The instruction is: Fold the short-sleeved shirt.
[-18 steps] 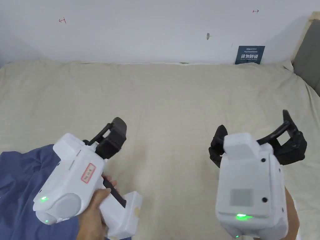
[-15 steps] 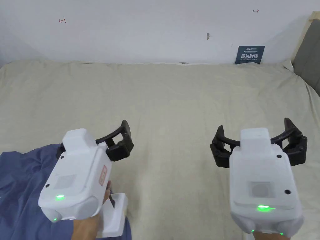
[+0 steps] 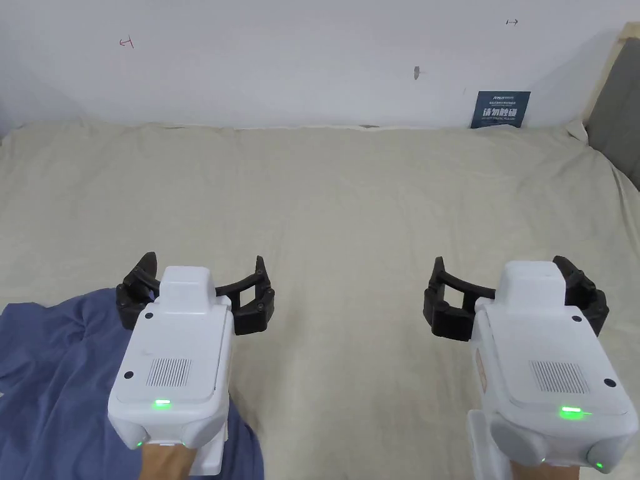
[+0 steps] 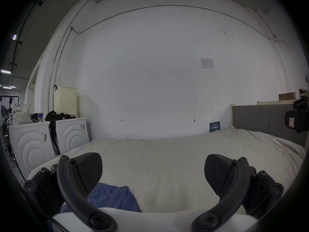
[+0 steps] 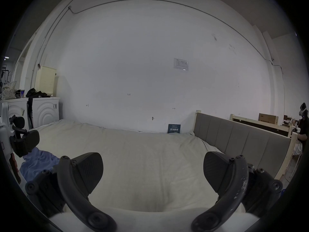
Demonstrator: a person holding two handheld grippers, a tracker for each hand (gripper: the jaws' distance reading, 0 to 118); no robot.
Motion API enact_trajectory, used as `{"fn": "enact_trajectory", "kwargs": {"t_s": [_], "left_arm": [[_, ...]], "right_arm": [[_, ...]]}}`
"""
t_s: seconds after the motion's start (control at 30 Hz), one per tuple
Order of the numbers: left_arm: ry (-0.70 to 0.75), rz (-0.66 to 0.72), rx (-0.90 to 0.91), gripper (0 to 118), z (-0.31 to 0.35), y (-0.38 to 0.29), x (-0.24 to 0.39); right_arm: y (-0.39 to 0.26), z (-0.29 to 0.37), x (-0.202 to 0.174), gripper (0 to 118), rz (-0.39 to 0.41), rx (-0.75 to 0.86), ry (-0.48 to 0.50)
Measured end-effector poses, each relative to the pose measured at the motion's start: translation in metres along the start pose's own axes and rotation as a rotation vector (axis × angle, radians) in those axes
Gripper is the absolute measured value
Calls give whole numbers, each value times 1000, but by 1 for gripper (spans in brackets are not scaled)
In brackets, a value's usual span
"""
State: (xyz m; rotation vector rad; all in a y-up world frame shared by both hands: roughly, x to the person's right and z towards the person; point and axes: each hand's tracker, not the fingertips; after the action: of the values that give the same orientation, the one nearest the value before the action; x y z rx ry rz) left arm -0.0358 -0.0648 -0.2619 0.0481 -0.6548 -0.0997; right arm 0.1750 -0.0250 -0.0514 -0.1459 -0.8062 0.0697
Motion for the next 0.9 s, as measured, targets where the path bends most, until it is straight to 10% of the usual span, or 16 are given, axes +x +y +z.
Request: {"fn": "enact_trajectory", "kwargs": {"t_s": [0.9], "left_arm": [[2, 25, 10, 118, 2, 5, -3]], "right_arm": [[3, 2, 3, 118, 3, -6, 5]]}}
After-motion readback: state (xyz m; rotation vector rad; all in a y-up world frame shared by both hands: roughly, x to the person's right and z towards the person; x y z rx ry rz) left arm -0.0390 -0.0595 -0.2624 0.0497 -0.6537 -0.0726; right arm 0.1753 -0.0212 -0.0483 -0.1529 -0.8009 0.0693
